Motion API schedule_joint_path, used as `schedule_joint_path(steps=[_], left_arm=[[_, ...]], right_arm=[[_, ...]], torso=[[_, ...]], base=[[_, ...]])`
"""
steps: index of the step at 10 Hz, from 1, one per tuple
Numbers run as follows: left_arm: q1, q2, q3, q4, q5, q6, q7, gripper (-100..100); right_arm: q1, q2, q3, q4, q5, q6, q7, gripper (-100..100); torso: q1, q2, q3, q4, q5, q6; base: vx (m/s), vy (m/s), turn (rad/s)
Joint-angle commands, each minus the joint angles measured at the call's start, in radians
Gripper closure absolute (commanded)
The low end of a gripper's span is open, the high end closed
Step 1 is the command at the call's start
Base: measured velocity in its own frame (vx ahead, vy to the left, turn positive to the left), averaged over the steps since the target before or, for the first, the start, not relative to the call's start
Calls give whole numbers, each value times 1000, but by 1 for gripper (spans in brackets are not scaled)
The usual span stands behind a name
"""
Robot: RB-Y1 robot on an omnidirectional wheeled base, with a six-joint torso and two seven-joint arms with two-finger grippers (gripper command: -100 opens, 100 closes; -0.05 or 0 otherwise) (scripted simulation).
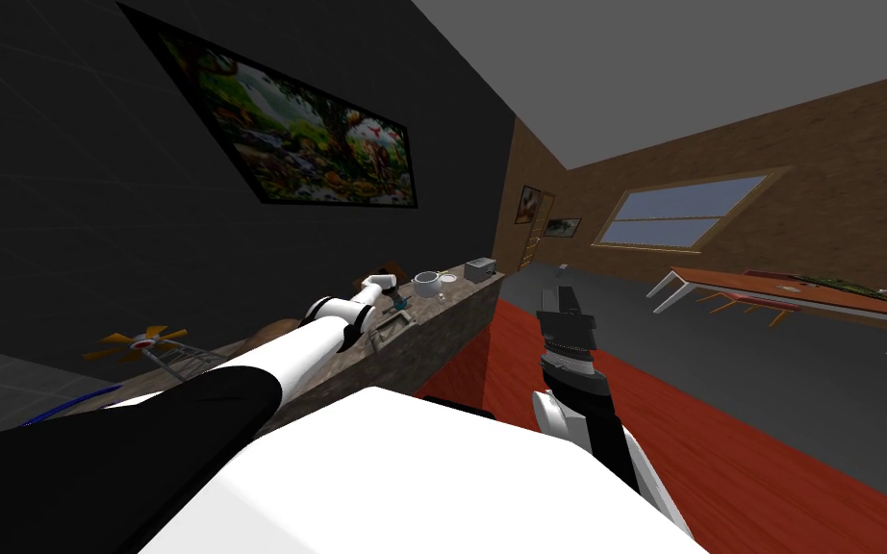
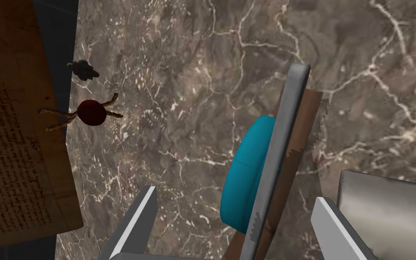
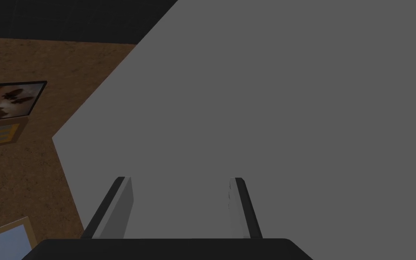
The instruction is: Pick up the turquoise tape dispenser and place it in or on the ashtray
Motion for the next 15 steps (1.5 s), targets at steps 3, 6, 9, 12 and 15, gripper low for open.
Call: schedule_joint_path(steps=[3,6,9,12,15], left_arm=[[30,-17,10,12,-4,-45,-8,-100],[27,-16,7,3,-4,-33,-4,100],[27,-15,7,2,-4,-32,-5,100],[5,-6,3,16,-1,-22,-7,100],[6,0,7,23,-3,-59,-25,100]], right_arm=[[0,0,0,0,0,0,0,0],[0,0,0,0,0,0,0,0],[0,0,0,0,0,0,0,0],[0,0,0,0,0,0,0,0],[0,0,0,0,0,0,0,0]], torso=[[1,-1,-1,0,0,0],[1,0,0,0,0,0],[0,1,1,0,0,-1],[-1,4,3,2,-1,-1],[-3,3,2,1,-1,-2]], base=[[44,10,11],[14,4,0],[0,0,0],[-24,-6,-9],[-2,-41,30]])
